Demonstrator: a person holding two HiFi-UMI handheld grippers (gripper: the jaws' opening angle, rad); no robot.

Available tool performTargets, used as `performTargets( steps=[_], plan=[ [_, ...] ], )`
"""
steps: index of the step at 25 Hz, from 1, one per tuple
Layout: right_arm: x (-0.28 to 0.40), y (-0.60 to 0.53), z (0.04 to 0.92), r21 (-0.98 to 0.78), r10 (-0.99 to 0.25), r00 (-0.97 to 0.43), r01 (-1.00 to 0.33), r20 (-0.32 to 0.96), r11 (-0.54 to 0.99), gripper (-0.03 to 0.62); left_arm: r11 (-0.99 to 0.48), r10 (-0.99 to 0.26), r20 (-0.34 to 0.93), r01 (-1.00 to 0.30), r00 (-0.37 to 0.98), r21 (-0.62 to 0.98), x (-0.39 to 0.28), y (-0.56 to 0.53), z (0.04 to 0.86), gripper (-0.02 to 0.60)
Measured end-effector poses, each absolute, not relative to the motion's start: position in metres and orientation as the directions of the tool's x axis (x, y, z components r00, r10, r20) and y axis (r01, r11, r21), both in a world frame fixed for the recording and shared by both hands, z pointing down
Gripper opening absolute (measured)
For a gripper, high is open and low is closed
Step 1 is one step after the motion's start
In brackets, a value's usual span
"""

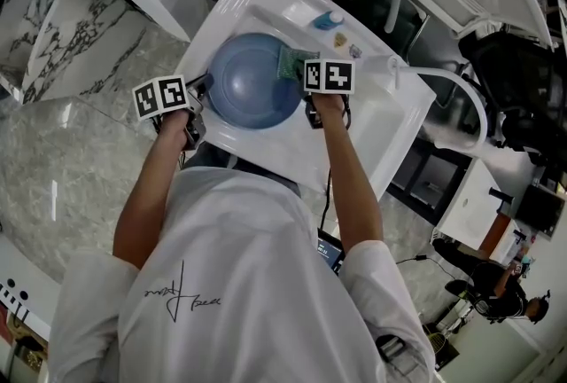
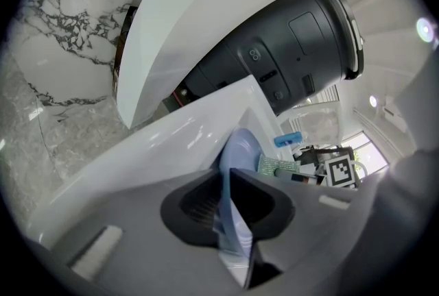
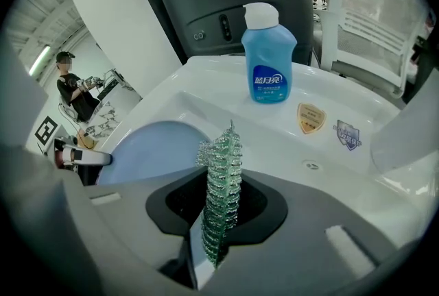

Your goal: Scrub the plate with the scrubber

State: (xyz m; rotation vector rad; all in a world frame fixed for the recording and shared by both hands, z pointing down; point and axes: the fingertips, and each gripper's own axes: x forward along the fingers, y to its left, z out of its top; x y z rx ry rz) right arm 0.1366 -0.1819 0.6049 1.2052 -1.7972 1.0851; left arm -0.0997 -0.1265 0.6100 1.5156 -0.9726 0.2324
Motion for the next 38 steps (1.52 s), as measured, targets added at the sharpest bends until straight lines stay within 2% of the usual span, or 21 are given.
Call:
performTargets(
  steps=[11, 22, 38],
  plan=[
    [0.152, -0.162, 0.601, -0.197, -0.360, -0.268, -0.955, 0.894, 0.222, 0.060, 0.107, -0.434, 0.640, -0.669, 0.634, 0.735, -0.099, -0.127, 0.609, 0.097],
    [0.157, -0.143, 0.597, -0.210, -0.357, -0.263, -0.961, 0.896, 0.182, 0.060, 0.130, -0.448, 0.610, -0.627, 0.654, 0.768, -0.098, -0.127, 0.606, 0.098],
    [0.151, -0.111, 0.595, -0.256, -0.350, -0.290, -0.956, 0.891, 0.140, 0.060, 0.115, -0.459, 0.604, -0.630, 0.652, 0.768, -0.096, -0.124, 0.604, 0.098]
  ],
)
